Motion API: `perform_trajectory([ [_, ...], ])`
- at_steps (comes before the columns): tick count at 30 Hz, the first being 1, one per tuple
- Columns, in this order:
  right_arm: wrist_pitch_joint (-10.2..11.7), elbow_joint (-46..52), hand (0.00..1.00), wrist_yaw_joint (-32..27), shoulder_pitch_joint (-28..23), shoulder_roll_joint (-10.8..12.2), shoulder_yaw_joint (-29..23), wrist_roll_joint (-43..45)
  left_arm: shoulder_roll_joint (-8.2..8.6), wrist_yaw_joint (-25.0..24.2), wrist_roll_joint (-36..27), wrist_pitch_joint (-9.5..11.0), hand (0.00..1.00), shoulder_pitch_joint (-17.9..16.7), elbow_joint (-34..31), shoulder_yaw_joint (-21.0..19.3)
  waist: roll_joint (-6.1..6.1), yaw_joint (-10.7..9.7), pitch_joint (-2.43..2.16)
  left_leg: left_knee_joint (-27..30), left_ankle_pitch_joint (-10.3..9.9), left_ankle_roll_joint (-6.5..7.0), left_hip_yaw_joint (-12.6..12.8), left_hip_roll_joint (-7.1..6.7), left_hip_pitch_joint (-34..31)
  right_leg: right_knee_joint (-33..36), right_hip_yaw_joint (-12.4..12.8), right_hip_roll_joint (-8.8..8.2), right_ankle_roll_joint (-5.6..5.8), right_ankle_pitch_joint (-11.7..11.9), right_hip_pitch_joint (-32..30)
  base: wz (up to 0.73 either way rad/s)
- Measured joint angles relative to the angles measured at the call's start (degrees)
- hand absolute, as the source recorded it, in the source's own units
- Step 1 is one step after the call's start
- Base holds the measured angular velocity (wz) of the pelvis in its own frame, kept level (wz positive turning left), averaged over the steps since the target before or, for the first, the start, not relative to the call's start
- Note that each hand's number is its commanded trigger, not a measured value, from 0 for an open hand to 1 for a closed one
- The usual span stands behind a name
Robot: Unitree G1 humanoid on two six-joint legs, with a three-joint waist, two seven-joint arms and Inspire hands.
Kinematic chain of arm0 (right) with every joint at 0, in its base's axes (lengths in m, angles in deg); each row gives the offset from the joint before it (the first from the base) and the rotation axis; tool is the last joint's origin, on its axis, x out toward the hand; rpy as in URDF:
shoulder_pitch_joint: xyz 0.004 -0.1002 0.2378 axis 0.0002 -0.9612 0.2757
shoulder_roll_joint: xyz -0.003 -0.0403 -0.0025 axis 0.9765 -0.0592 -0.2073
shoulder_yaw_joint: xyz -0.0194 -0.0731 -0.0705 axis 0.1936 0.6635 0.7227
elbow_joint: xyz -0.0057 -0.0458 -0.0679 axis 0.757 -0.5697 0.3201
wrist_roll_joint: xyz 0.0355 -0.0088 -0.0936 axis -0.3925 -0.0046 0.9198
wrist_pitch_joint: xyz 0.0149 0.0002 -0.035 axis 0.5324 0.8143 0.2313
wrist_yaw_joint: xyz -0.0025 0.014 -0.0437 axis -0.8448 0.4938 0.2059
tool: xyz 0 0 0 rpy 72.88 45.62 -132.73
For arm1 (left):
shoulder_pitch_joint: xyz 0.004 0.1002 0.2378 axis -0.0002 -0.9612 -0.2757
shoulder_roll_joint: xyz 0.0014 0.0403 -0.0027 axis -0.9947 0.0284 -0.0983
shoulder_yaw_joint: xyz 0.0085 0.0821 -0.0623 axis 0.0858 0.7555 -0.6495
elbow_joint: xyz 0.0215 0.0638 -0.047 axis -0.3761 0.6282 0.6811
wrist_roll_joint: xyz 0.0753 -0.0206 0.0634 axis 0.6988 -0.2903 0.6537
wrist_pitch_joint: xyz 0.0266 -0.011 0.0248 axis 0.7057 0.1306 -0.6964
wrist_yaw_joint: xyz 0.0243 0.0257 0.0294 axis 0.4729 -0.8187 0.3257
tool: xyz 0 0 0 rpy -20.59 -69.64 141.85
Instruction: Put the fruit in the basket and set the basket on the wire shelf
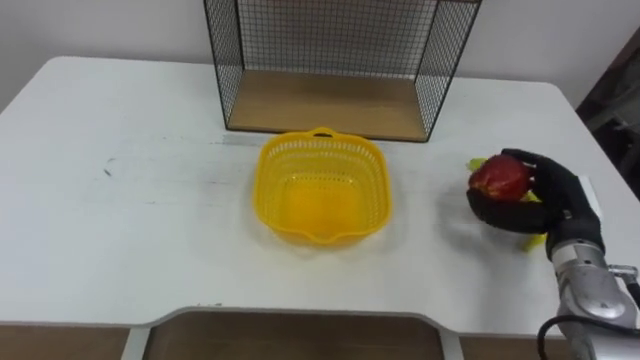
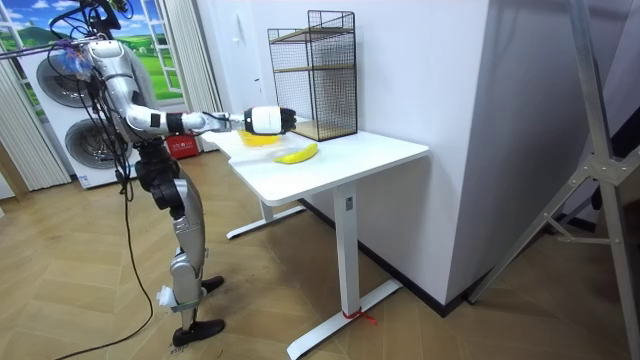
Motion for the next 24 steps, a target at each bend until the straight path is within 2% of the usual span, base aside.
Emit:
perform_trajectory([
  [4,0.00,5.10,1.00,-0.09,-0.01,0.01,0.21,0.05,0.19,-0.01,0.00,0.00,0.00,0.22,0.00,0.03,0.16,0.06,0.09,-0.11,-0.06,-0.10,-0.03,0.03,0.16,0.05,0.42,0.07,-0.01,0.01,0.08,0.00],
  [8,-0.02,10.57,1.00,0.18,0.01,-0.01,0.21,1.54,0.52,-0.02,0.01,-0.01,0.00,0.41,0.42,0.03,0.75,0.13,0.50,-0.15,-0.13,-0.16,0.22,0.09,0.00,0.16,0.33,0.08,0.00,0.01,-0.25,-0.01],
  [12,-0.01,13.21,1.00,1.14,0.01,-0.08,0.22,2.82,0.60,-0.03,0.01,0.01,0.00,0.43,0.49,0.07,1.00,0.11,0.46,-0.10,-0.13,-0.16,0.36,0.17,-0.05,0.25,0.34,0.10,-0.01,0.02,-0.31,0.00],
  [16,-0.01,16.10,1.00,3.04,0.21,-0.11,0.72,8.18,0.85,-0.03,0.05,0.10,0.00,0.56,0.48,0.07,1.19,0.35,0.45,-0.06,-0.11,-0.14,0.58,0.33,-0.58,1.05,0.61,0.09,-0.01,0.01,-1.42,-0.04],
  [24,0.04,19.54,1.00,7.26,0.21,-0.45,4.30,12.20,0.55,-0.04,0.02,1.24,0.00,1.09,0.49,0.22,0.53,0.80,0.20,-0.04,-0.09,-0.15,0.39,0.31,-0.96,0.98,0.49,0.10,-0.02,0.02,-1.73,0.00],
])
